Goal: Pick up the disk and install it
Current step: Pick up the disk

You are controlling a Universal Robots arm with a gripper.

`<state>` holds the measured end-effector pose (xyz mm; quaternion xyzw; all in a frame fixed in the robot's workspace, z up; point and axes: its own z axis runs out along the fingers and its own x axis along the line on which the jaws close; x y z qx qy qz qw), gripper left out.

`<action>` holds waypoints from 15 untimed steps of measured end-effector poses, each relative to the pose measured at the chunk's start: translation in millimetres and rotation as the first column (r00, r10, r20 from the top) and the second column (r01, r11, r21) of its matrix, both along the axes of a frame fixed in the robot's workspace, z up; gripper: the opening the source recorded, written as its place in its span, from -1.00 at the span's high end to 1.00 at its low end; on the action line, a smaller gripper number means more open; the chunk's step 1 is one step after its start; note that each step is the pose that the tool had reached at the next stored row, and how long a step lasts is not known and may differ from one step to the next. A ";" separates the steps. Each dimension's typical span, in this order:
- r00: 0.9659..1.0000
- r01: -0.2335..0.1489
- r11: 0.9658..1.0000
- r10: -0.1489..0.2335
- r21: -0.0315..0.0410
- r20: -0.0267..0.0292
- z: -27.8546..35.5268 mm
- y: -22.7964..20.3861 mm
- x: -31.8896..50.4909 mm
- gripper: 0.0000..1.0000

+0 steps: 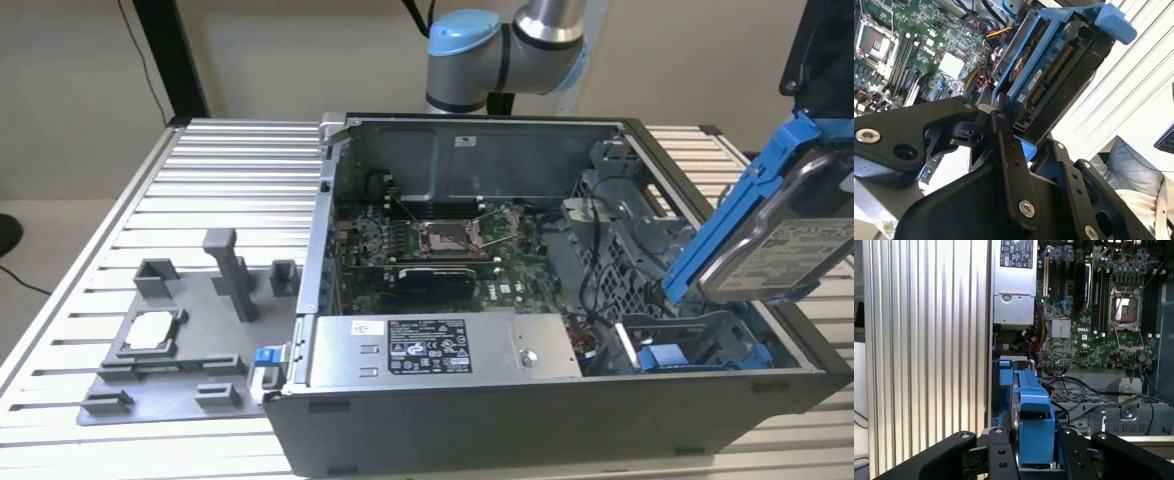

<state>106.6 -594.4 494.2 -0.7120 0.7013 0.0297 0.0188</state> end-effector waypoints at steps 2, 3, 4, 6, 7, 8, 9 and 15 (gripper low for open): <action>1.000 0.000 1.000 0.000 0.000 -0.001 -2.7 -0.5 0.0 1.00; 1.000 0.000 1.000 0.000 0.000 -0.001 -4.0 -0.9 0.0 1.00; 1.000 0.000 1.000 0.000 0.000 -0.002 -5.3 -1.2 0.0 1.00; 1.000 0.000 1.000 0.000 0.000 -0.003 -8.1 -1.5 0.0 1.00; 1.000 0.000 1.000 0.000 0.000 -0.003 -9.5 -1.6 0.0 1.00; 1.000 0.000 1.000 0.000 0.000 -0.004 -11.0 -1.7 0.0 1.00; 1.000 0.000 1.000 0.000 0.000 -0.004 -12.1 -1.7 0.0 1.00; 1.000 0.000 1.000 0.000 0.000 -0.005 -12.4 -1.7 0.0 1.00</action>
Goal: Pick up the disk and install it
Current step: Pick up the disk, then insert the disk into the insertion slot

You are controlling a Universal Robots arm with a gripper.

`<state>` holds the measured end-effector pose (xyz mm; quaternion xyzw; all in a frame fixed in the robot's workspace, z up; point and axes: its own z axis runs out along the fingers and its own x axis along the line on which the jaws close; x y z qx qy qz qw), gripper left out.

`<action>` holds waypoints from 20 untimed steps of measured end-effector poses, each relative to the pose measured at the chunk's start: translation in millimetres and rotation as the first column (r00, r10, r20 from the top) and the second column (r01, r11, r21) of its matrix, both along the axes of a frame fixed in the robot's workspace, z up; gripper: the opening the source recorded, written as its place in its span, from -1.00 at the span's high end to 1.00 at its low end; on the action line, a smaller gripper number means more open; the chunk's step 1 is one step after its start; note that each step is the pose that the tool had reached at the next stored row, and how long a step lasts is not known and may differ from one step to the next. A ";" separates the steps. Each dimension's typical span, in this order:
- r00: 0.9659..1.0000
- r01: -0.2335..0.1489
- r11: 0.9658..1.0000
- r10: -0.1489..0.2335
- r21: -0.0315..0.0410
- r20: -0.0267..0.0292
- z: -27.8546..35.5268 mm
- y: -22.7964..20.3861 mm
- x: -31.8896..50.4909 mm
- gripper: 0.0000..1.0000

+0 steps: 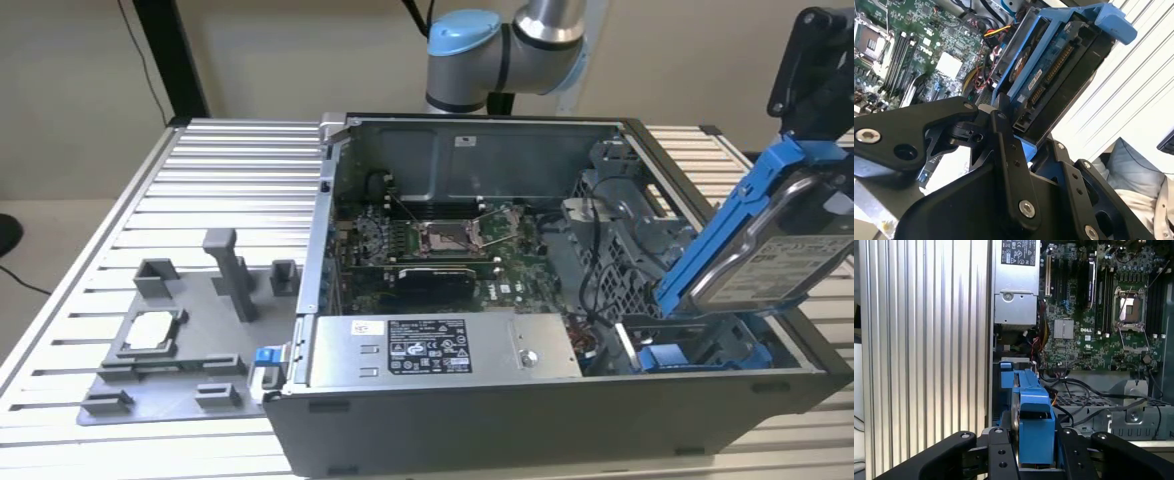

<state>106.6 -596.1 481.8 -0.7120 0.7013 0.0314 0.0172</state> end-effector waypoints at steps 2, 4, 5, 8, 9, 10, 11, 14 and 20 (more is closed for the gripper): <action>1.000 0.000 1.000 0.000 0.002 -0.001 0.1 0.1 0.0 1.00; 1.000 0.000 1.000 0.000 0.004 -0.002 0.0 0.0 0.0 1.00; 1.000 0.000 1.000 0.000 0.005 -0.002 0.0 0.0 0.0 1.00; 1.000 0.000 1.000 0.000 0.007 -0.003 -0.1 0.0 0.0 1.00; 1.000 0.000 1.000 0.000 0.007 -0.003 -0.4 0.0 0.0 1.00; 1.000 0.000 1.000 0.000 0.006 -0.005 -0.5 0.0 0.0 1.00; 1.000 0.000 1.000 0.000 0.006 -0.005 -0.4 0.0 0.0 1.00; 1.000 0.000 1.000 0.000 0.006 -0.005 -1.3 0.0 0.0 1.00; 1.000 0.000 1.000 0.000 0.006 -0.005 -10.7 0.0 0.1 1.00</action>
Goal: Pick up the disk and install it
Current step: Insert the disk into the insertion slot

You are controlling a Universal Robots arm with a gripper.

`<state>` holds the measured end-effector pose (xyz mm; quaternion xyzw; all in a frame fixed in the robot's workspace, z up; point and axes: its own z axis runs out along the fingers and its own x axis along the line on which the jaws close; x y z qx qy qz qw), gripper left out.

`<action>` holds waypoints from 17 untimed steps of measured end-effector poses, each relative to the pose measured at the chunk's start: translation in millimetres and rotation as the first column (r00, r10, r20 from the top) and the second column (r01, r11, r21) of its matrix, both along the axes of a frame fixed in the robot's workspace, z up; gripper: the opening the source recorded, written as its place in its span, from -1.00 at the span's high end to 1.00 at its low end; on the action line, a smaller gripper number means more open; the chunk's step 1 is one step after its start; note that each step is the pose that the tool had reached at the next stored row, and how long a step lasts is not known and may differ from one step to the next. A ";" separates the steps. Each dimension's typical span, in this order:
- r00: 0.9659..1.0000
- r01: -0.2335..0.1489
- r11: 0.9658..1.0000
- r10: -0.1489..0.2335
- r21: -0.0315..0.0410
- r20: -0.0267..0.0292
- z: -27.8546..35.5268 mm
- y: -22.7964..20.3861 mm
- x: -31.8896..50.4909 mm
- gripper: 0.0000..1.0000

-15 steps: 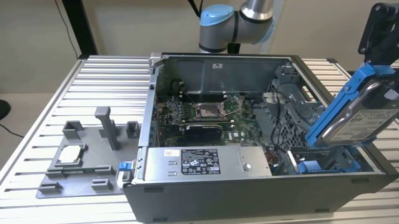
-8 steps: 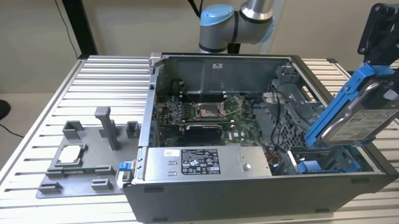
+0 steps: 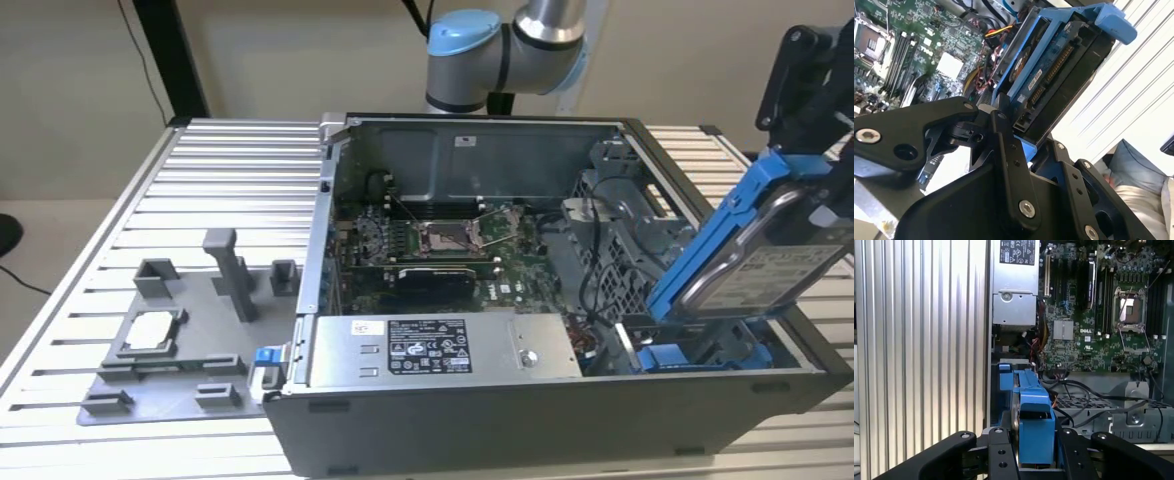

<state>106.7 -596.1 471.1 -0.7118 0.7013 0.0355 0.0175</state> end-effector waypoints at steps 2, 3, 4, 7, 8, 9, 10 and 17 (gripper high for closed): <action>1.000 0.000 1.000 0.000 0.000 0.000 -3.2 0.1 0.0 1.00; 1.000 0.000 1.000 0.000 0.000 0.000 -4.8 0.1 0.0 1.00; 1.000 0.000 1.000 0.000 0.000 0.000 -6.4 0.1 0.0 1.00; 1.000 0.000 1.000 0.000 0.000 0.000 -10.2 0.2 0.0 1.00; 1.000 0.000 1.000 0.000 0.000 0.000 -11.4 0.2 0.0 1.00; 1.000 0.000 1.000 0.000 0.000 0.000 -12.6 0.2 0.0 1.00; 1.000 0.000 1.000 0.000 0.000 0.000 -13.4 0.2 0.0 1.00; 1.000 0.002 1.000 -0.002 0.000 0.000 -20.4 0.2 -0.8 1.00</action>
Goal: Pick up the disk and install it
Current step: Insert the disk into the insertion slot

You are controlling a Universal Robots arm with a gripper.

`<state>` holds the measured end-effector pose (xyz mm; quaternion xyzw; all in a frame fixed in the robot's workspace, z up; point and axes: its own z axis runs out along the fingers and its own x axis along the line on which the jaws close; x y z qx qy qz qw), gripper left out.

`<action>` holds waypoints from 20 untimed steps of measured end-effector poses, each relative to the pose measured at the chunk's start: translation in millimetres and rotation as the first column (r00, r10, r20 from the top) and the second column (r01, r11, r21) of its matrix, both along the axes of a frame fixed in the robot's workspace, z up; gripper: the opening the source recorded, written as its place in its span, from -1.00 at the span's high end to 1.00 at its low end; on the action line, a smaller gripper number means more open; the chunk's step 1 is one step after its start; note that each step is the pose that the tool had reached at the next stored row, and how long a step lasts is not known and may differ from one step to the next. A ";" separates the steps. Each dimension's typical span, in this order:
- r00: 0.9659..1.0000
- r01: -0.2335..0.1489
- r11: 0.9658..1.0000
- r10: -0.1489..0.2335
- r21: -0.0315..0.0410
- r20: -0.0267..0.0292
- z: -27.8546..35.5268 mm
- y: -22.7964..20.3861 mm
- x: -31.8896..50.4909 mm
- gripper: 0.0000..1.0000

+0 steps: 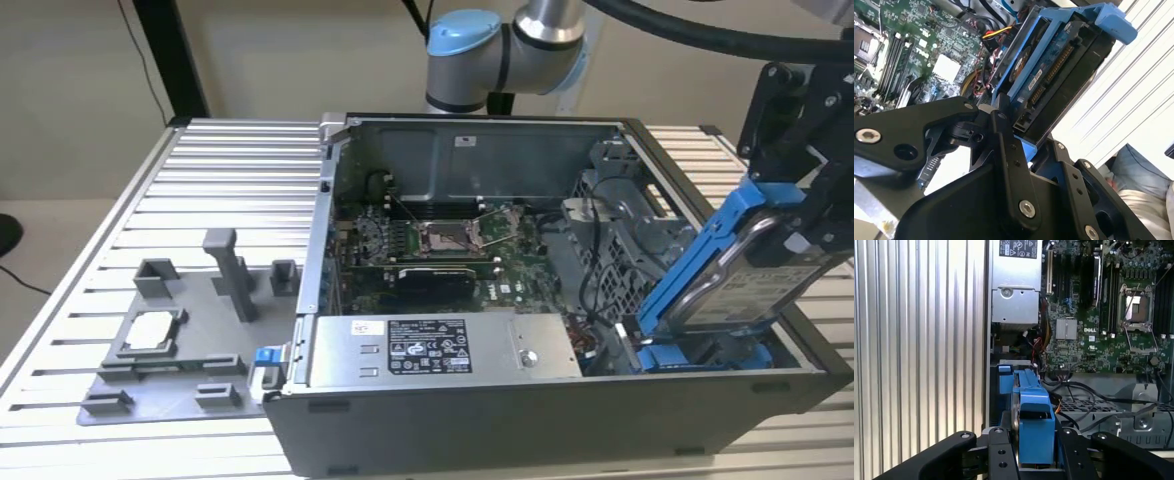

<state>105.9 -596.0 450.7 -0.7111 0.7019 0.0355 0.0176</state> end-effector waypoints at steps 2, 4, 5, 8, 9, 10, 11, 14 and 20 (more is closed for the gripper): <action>1.000 0.000 1.000 0.000 0.000 0.000 -1.5 0.0 -0.5 1.00; 1.000 0.001 1.000 -0.001 0.000 0.000 -2.9 0.0 -1.0 1.00; 1.000 0.001 1.000 -0.001 0.000 0.000 -3.8 0.0 -1.2 1.00; 1.000 0.002 1.000 -0.002 0.000 0.000 -6.8 0.1 -1.5 1.00; 1.000 0.003 1.000 -0.003 0.000 0.000 -7.6 0.2 -1.5 1.00; 1.000 0.004 1.000 -0.004 0.000 0.000 -8.4 0.2 -1.5 1.00; 1.000 0.004 1.000 -0.004 0.000 0.000 -9.2 0.3 -1.6 1.00; 1.000 0.007 1.000 -0.007 0.000 0.000 -12.0 0.4 -1.6 1.00; 1.000 0.012 1.000 -0.012 0.000 0.000 -17.5 0.7 -1.6 1.00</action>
